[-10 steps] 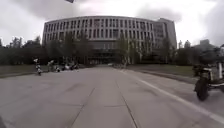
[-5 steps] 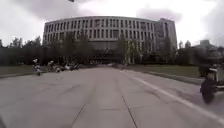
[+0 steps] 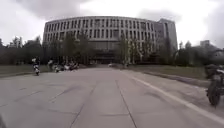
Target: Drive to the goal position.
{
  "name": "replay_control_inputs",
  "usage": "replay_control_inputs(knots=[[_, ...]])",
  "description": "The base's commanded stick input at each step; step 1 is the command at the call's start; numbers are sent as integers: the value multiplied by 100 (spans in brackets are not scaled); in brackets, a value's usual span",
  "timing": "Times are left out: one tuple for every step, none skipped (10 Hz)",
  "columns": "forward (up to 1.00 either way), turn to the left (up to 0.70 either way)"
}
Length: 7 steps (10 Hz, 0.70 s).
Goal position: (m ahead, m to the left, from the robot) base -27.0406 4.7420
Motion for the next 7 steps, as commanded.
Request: replay_control_inputs(knots=[[28, 14], [28, 14], [22, 4], [5, 0], [1, 0], [-2, 0], [-6, 0]])
